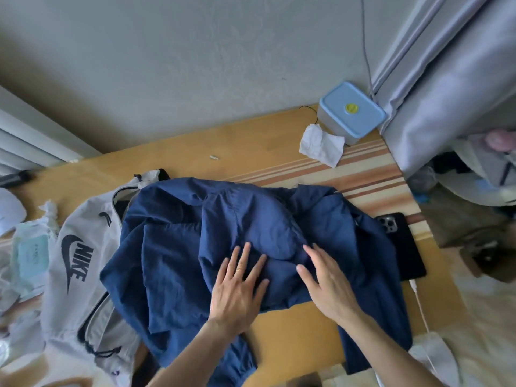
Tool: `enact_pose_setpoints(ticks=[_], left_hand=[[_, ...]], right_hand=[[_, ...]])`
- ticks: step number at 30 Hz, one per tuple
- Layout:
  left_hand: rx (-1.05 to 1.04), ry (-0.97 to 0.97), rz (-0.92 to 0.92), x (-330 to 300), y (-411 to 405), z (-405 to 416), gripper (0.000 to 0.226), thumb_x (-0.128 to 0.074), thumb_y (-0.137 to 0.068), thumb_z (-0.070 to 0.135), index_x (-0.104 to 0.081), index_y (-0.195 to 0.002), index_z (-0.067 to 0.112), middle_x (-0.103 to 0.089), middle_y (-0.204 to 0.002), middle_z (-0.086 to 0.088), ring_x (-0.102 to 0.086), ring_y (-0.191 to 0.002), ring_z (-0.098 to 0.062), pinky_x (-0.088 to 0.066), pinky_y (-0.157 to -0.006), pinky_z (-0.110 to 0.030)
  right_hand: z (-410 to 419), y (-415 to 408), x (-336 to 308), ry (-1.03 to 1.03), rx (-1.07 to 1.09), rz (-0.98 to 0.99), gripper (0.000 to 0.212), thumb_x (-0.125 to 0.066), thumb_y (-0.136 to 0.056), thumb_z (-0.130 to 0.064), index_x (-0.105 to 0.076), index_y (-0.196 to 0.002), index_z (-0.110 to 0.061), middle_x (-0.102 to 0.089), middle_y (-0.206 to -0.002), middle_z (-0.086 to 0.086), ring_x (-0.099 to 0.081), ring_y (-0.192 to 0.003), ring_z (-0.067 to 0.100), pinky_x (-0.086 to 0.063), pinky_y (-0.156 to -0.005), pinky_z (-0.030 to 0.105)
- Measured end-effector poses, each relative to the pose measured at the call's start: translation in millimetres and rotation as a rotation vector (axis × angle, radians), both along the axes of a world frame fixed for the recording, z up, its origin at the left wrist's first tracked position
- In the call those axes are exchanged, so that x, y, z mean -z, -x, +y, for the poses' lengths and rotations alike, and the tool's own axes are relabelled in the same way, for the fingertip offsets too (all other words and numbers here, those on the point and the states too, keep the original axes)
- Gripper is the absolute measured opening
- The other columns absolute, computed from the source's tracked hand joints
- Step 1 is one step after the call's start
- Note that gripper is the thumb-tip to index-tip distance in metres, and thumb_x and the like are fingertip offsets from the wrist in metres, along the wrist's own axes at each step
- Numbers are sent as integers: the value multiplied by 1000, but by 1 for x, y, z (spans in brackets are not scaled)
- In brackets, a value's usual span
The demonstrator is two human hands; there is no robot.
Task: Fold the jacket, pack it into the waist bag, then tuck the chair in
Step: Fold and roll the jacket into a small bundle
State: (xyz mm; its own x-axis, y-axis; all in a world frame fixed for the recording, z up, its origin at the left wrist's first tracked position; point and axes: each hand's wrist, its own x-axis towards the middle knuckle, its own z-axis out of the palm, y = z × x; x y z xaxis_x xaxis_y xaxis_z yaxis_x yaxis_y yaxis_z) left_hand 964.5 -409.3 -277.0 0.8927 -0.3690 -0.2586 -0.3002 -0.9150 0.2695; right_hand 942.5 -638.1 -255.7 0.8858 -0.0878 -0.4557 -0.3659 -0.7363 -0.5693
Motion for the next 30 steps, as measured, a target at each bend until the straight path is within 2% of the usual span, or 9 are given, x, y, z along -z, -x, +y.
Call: enact_pose_setpoints(ticks=[4,8,10,12,15,17,21,27,30], left_hand=[[-61,-29,17,2,8,-21,60,-33,-104,51,-29,-162,33,-8,-172,-9,-17,-158,-31,-16,-125,-46],[115,53,-82,-9,16,-48,60,-44,-104,43,-31,-161,30,-15,-172,-10,-13,-159,-31,-25,-125,-48],[221,0,-14,3,22,-59,57,-43,-102,46,-42,-157,30,-19,-170,-10,-27,-155,-33,-39,-118,-52],[205,-66,70,13,26,-70,57,-40,-98,47,-52,-151,29,-21,-167,-10,-39,-150,-35,-46,-111,-54],[135,-92,41,7,28,-91,57,-44,-97,44,-54,-149,25,-25,-167,-19,-34,-151,-39,-39,-117,-54],[131,-63,-22,-3,31,-106,58,-49,-96,37,-50,-152,22,-21,-168,-23,-24,-155,-39,-34,-120,-55],[256,5,-72,-15,36,-133,58,-49,-100,31,-40,-157,23,-11,-171,-20,-11,-158,-37,-24,-125,-52],[370,65,23,-27,39,-167,60,-49,-102,26,-35,-159,26,-17,-171,-17,-18,-157,-37,-19,-127,-48],[378,153,107,-41,42,-188,63,-55,-99,30,-34,-159,29,-40,-160,-9,-40,-146,-32,-36,-118,-43]], right_hand=[[-43,43,-3,197,498,-177,53,-64,-96,-37,-54,-140,-10,-59,-142,14,-55,-132,32,-52,-99,47],[-97,103,13,361,835,194,76,-85,-78,-31,-50,-139,-4,-59,-133,28,-57,-119,51,-51,-92,55],[-114,121,26,360,813,285,73,-89,-73,-31,-56,-133,-6,-60,-129,27,-58,-114,50,-50,-92,53],[-125,126,32,340,762,226,54,-89,-73,-27,-63,-118,-9,-66,-119,22,-60,-107,45,-48,-86,47],[-138,126,29,294,777,92,44,-86,-78,-19,-61,-114,-13,-66,-115,16,-63,-99,39,-44,-73,37],[-140,129,28,280,748,32,42,-85,-80,-27,-60,-112,-17,-64,-112,13,-63,-94,34,-44,-70,35],[-134,132,34,302,596,116,37,-85,-78,-39,-68,-106,-23,-62,-110,5,-59,-104,30,-55,-77,41],[-140,118,33,138,635,125,10,-78,-87,-25,-72,-88,-17,-74,-98,3,-67,-86,22,-49,-73,29],[-141,112,8,71,642,-4,10,-69,-94,-23,-61,-97,-17,-71,-95,1,-67,-90,26,-48,-77,34]])
